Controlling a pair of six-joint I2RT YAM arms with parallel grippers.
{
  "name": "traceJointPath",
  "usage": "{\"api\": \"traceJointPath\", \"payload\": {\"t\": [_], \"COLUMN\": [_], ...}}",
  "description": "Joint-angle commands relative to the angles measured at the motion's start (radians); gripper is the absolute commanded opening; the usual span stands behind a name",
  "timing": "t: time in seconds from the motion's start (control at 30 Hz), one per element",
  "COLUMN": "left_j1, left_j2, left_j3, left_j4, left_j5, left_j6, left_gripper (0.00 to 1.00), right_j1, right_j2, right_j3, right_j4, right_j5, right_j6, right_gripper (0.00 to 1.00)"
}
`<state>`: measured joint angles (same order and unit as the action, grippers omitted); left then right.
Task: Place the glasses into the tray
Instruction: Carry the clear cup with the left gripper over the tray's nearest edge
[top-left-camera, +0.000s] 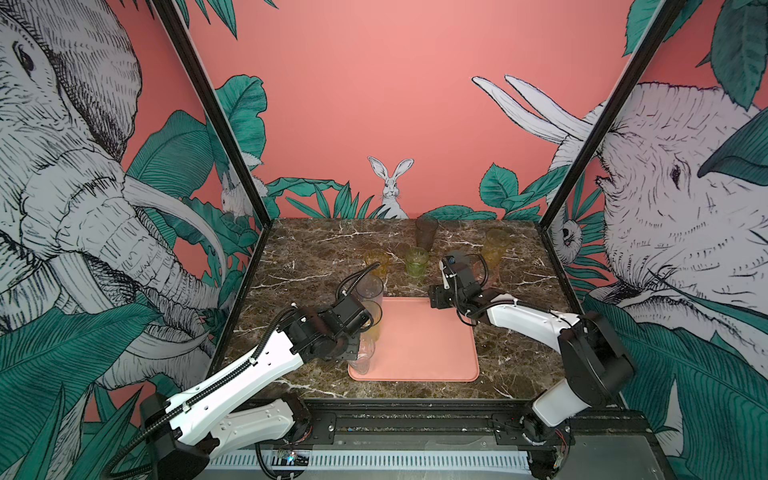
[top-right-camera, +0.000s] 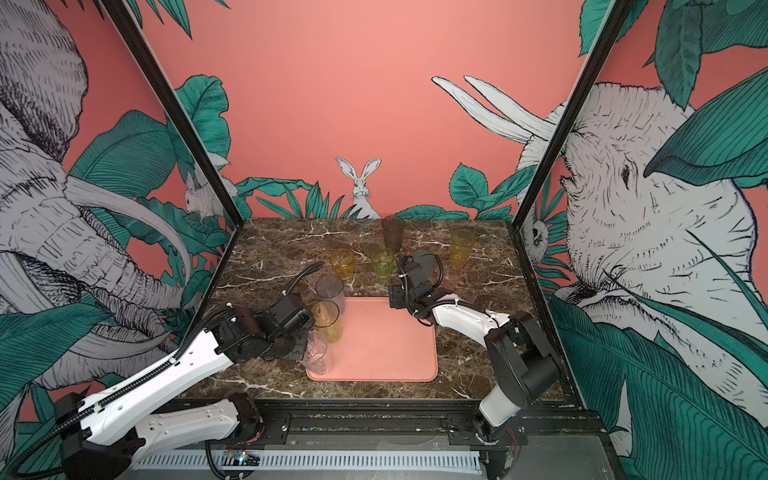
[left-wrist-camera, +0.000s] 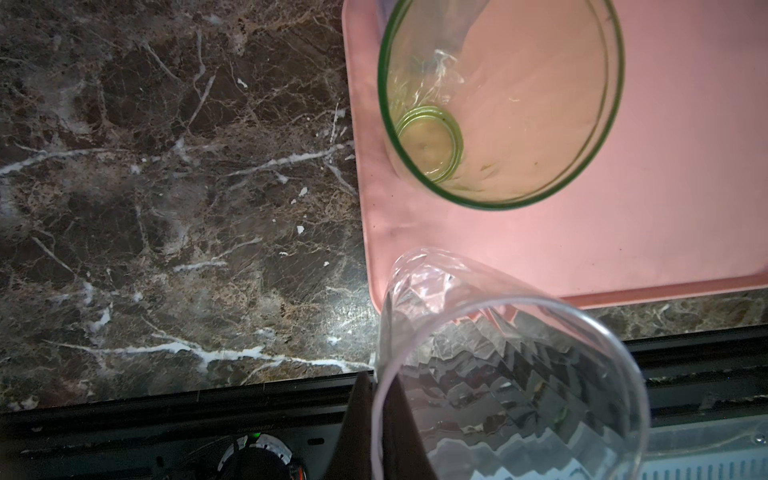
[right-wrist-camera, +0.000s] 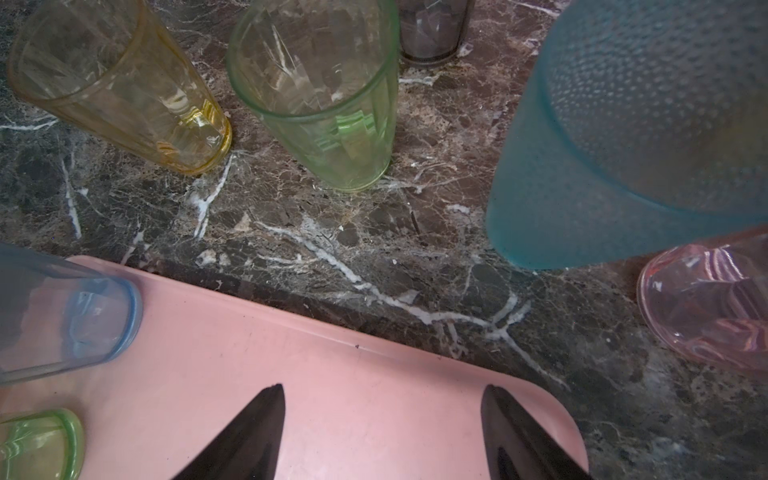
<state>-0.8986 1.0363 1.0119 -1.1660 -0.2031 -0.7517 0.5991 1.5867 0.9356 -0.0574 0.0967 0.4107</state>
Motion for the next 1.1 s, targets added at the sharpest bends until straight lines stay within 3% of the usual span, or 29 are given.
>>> {"api": "traceJointPath", "payload": {"t": [0.0,1.07], "left_j1": [-0.008,-0.017], "left_j2": [-0.001,0.087], "left_j3": [-0.019,-0.038], "left_j4": [0.041,0.082], "left_j5": [-0.009,-0.002], "left_j6": [-0.02,-0.006], "left_gripper": [0.0,0.0], "right_j1": [-0.005,-0.005], "right_j2": [0.007,0.041], "right_j3": [0.017,0.028], "right_j4": [0.018,0.004], "right_j5": [0.006,0.003], "right_j6": [-0.01,-0.008], "right_gripper": [0.77,0.77]}}
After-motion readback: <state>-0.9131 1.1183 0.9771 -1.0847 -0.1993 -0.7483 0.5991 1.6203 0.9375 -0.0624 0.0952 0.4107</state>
